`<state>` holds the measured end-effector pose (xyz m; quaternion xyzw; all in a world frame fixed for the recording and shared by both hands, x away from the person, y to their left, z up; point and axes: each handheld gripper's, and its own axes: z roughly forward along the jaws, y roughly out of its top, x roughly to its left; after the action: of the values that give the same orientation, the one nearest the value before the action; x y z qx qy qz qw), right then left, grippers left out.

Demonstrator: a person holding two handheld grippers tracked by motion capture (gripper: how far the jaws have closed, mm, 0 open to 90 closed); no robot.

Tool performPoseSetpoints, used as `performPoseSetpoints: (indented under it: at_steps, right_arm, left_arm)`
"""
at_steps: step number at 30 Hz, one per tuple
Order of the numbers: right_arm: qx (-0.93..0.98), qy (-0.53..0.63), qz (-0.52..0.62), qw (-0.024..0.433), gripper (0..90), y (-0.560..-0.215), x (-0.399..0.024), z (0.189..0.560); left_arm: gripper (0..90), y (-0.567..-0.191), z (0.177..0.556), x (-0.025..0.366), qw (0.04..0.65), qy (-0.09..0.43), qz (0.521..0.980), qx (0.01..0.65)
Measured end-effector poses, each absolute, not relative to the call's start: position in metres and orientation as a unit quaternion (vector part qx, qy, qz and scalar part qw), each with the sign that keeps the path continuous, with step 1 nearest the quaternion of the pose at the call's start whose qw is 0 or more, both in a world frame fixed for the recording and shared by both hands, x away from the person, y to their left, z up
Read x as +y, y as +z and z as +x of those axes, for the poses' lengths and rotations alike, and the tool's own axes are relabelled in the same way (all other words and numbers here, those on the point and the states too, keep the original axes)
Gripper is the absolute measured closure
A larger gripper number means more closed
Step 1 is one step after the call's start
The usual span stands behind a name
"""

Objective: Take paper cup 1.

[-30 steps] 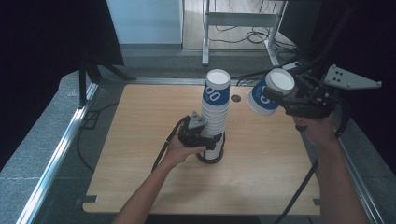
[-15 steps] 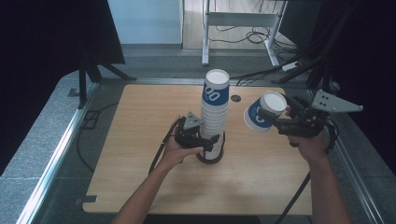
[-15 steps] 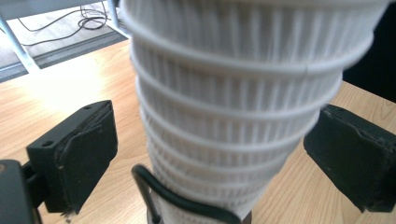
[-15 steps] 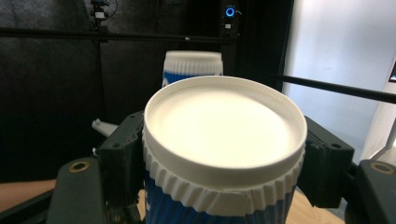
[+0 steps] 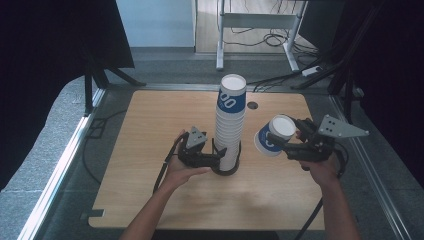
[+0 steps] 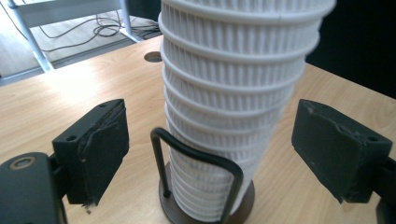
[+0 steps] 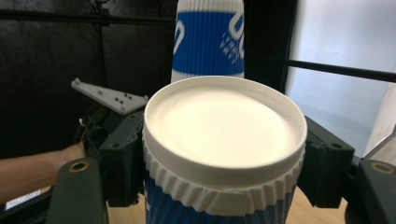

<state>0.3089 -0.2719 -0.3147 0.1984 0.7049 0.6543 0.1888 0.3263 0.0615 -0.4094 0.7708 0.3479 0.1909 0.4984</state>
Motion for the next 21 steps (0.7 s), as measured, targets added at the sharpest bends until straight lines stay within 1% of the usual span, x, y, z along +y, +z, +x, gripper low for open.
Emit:
performPoseSetpoints:
  at_steps: [3,8,11,12,14,21]
  right_arm:
    - [0.706,0.655,0.199,0.184,28.0,-0.326,-0.270,0.306]
    - [0.706,0.655,0.201,0.178,28.0,-0.338,-0.267,0.303]
    - [0.706,0.656,0.207,0.169,28.0,-0.353,-0.262,0.299]
    - [0.706,0.656,0.207,0.169,28.0,-0.353,-0.262,0.299]
    - [0.707,0.655,0.212,0.162,27.9,-0.365,-0.259,0.298]
    - [0.710,0.652,0.225,0.144,28.0,-0.388,-0.254,0.297]
  left_arm:
    - [12.5,-0.413,0.320,0.067,0.503,0.181,0.770,0.348]
    - [13.6,-0.418,0.313,0.072,0.499,0.180,0.775,0.343]
    - [14.6,-0.422,0.306,0.076,0.497,0.181,0.776,0.343]
    - [14.6,-0.423,0.303,0.077,0.498,0.180,0.776,0.344]
    - [14.7,-0.425,0.299,0.081,0.501,0.176,0.774,0.345]
    - [15.0,-0.436,0.286,0.089,0.505,0.168,0.769,0.353]
